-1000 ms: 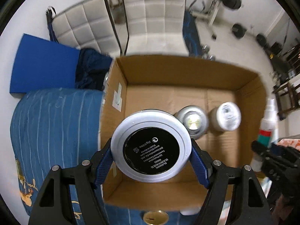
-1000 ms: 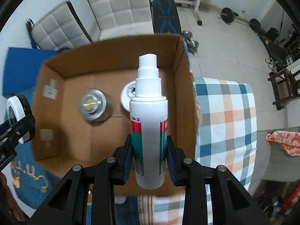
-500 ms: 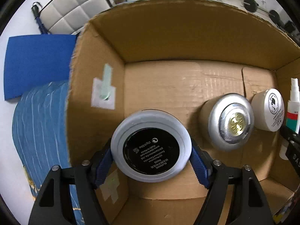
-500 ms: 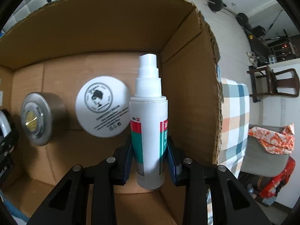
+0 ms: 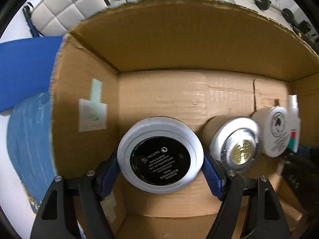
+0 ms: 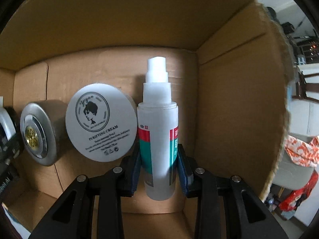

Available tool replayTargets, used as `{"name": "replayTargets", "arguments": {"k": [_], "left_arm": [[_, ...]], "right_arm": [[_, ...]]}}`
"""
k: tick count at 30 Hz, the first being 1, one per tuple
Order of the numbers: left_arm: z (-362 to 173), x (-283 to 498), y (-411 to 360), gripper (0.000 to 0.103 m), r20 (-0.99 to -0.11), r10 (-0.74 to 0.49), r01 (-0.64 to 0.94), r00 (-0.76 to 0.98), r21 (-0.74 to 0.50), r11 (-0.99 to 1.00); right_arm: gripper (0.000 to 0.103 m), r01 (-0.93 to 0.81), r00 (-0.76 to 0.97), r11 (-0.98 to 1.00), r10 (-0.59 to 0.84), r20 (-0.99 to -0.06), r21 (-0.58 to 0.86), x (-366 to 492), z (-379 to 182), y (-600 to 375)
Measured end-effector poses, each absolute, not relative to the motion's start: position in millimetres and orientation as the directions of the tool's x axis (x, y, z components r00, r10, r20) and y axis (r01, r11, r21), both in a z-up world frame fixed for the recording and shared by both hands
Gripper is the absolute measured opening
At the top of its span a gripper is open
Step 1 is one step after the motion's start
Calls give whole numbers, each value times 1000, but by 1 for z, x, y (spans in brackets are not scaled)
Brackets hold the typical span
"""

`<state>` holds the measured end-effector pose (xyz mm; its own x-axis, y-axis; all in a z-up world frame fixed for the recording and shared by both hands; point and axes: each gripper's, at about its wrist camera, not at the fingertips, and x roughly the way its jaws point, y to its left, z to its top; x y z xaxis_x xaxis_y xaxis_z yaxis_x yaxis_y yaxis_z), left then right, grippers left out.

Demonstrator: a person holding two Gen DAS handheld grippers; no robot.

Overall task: Organize rigid objects
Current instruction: 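Set both items down beside the tins and open both tools, then withdraw both tools from the box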

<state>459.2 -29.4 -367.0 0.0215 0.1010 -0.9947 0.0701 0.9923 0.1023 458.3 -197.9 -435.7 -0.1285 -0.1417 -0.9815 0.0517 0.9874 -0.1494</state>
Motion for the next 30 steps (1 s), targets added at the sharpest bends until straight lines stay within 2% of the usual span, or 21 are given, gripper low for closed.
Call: {"name": "replayTargets", "arguments": {"k": [9, 15, 21, 23, 24, 26, 27, 28, 30], "left_arm": [[-380, 481, -23, 75, -997, -6, 32, -73, -8, 999], [-377, 477, -19, 75, -993, -54, 4, -108, -55, 999], [-355, 469, -14, 81, -992, -88, -17, -85, -87, 996], [-345, 454, -8, 81, -993, -100, -18, -62, -99, 995], [-340, 446, -5, 81, -993, -102, -20, -52, -101, 995], [-328, 434, -2, 90, -993, -114, -28, -26, -114, 993], [-324, 427, 0, 92, -994, -112, -33, -12, -112, 993], [-320, 420, -1, 96, -995, -101, -41, 7, -101, 994], [-307, 408, 2, 98, -994, -89, -49, 58, -92, 995]], "right_arm": [[36, 62, -141, 995, -72, -987, -81, 462, -436, -212], [44, 58, -145, 997, -42, -988, -51, 453, -420, -206], [65, 38, -118, 998, -40, -992, -45, 433, -401, -196], [80, 34, -97, 999, -35, -995, -39, 422, -392, -191], [81, 31, -88, 999, -32, -996, -35, 417, -388, -188], [85, 29, -72, 999, -14, -997, -16, 407, -380, -187], [88, 30, -67, 1000, -4, -998, -6, 402, -377, -187], [99, 31, -60, 1000, 7, -998, 5, 397, -373, -187], [103, 32, -32, 999, 30, -999, 29, 384, -364, -187]]}}
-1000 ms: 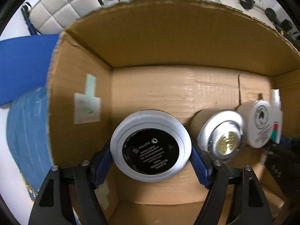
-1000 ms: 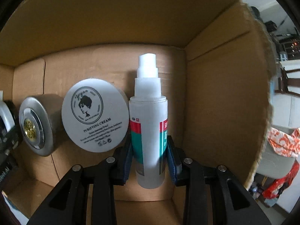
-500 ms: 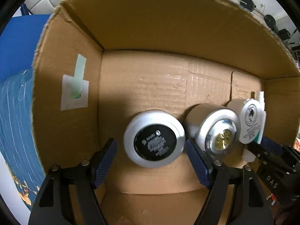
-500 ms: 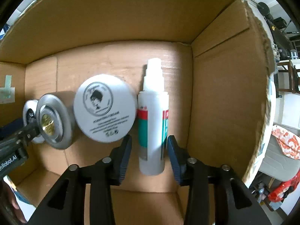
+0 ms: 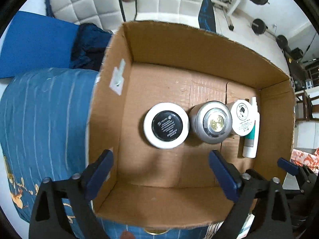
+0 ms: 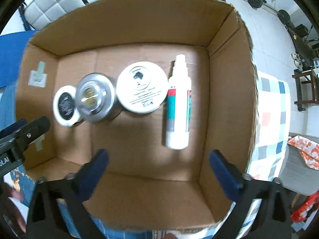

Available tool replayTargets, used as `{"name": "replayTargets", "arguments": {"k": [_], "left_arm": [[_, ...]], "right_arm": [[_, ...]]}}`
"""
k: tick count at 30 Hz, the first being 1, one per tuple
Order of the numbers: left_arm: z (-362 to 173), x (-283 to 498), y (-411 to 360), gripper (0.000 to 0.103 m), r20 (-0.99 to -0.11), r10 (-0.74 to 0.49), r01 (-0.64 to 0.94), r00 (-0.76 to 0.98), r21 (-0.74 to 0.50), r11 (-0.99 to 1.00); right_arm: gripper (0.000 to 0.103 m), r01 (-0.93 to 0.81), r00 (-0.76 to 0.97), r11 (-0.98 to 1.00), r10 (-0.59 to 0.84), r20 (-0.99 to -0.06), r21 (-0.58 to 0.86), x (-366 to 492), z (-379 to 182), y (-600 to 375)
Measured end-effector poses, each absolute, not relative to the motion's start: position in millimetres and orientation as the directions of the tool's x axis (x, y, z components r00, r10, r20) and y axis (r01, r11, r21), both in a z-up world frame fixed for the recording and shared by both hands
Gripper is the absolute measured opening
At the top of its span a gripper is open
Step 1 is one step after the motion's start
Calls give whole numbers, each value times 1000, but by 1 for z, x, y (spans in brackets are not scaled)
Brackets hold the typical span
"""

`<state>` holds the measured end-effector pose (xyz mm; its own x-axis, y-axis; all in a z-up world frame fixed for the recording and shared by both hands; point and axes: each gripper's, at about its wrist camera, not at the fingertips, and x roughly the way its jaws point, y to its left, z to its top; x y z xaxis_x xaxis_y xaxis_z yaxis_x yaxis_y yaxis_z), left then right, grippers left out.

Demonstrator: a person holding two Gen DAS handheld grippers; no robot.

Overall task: Organize rigid objects
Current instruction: 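Withdraw both tools from the box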

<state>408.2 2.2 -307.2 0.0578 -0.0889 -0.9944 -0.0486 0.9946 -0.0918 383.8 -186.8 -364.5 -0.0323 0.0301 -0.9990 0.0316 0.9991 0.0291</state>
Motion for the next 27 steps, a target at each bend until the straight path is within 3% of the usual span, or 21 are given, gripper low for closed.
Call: {"name": "replayTargets", "arguments": {"k": [27], "left_arm": [[-167, 275, -6, 98, -900, -37, 27, 434, -28, 999]], "right_arm": [[103, 46, 293, 998, 17, -956, 31, 249, -229, -181]]}}
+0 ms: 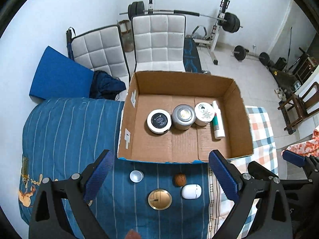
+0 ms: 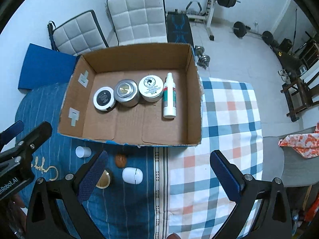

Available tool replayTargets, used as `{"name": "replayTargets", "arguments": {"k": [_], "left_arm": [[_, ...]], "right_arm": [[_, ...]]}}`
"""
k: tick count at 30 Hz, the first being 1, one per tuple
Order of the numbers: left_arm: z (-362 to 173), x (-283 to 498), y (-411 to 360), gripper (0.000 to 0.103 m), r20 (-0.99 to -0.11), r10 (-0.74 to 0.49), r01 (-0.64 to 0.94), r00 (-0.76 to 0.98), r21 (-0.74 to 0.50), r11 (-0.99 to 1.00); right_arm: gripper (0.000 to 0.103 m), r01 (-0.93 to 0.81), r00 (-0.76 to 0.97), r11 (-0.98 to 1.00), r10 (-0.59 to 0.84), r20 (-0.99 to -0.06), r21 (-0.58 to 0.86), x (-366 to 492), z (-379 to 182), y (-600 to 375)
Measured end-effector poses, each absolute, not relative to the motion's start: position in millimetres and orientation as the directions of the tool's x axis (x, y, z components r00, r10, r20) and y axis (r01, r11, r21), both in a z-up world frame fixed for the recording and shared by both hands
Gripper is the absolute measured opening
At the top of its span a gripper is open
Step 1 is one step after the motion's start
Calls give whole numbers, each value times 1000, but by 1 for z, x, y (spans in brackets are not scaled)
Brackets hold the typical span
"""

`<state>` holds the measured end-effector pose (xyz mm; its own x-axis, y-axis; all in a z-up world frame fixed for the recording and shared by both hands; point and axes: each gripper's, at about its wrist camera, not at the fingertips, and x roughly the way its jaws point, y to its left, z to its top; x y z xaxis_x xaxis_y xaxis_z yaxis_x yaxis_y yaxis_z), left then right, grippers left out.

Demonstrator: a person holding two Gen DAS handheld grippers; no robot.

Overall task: Organize rigid objects
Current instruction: 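Withdraw both tools from the box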

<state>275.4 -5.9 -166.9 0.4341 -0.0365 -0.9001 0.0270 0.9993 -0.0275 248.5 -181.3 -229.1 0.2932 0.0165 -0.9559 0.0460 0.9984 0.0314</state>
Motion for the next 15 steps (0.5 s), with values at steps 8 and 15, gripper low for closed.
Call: {"name": "replayTargets", "arguments": {"k": [8, 15], "left_arm": [[-132, 250, -2, 98, -864, -52, 24, 500, -46, 999], [-113, 239, -2, 98, -844, -64, 27, 533, -58, 998]], "right_arm": [[103, 39, 360, 998, 28, -932, 45, 224, -193, -182], [103, 40, 403, 998, 33, -915, 54, 212, -173, -182]]}}
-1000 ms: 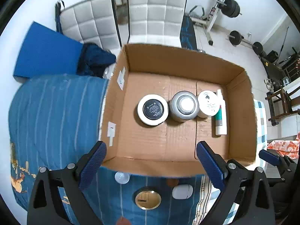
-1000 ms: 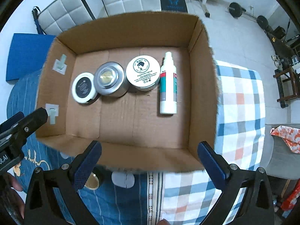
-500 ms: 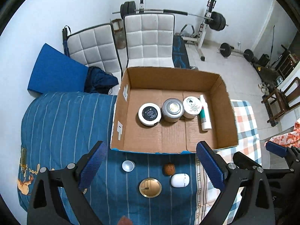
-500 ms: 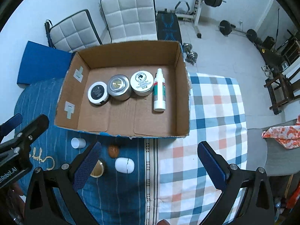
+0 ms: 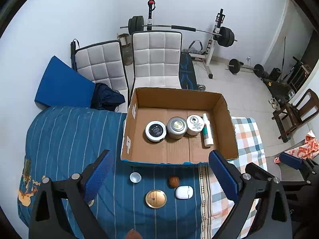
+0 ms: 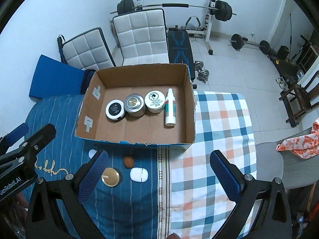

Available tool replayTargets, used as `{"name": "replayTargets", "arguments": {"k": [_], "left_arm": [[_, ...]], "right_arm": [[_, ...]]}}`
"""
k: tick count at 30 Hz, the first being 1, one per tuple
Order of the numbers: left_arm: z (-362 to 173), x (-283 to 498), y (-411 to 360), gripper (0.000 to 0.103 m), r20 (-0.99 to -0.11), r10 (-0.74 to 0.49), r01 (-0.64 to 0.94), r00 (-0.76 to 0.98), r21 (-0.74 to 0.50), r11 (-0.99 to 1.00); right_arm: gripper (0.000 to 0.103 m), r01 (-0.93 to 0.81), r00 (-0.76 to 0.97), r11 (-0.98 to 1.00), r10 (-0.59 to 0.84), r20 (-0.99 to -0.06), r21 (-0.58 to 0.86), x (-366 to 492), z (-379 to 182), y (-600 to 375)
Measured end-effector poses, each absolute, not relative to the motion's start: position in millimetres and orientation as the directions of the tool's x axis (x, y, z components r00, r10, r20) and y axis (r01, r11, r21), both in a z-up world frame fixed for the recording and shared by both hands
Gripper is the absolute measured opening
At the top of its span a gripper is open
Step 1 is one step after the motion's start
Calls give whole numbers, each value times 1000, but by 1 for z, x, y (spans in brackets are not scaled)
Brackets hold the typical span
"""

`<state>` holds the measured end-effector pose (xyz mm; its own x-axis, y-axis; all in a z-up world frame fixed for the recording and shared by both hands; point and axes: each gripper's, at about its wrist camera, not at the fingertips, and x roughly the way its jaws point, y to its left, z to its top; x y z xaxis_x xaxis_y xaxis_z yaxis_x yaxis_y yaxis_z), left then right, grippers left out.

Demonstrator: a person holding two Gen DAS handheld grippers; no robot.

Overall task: Organize rigid objects
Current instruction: 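Withdraw both tools from the box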

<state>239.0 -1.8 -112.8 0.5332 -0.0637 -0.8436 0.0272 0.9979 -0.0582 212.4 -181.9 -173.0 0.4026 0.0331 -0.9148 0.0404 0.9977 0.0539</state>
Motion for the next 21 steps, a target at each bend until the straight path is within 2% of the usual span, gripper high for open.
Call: {"name": "replayTargets", "arguments": {"k": [11, 16, 21], "left_arm": [[-120, 237, 1, 98, -847, -38, 13, 530, -37, 999], [-165, 237, 11, 98, -885, 16, -13, 465, 12, 1000], [-247, 239, 29, 98, -949, 79, -86, 305, 55, 995]], "right_arm": [[103, 8, 394, 998, 52, -918, 60, 211, -177, -174], [103, -20, 279, 998, 66, -958, 63, 218, -239, -162], [103, -22, 99, 993, 114, -989, 112, 227, -330, -150]]}}
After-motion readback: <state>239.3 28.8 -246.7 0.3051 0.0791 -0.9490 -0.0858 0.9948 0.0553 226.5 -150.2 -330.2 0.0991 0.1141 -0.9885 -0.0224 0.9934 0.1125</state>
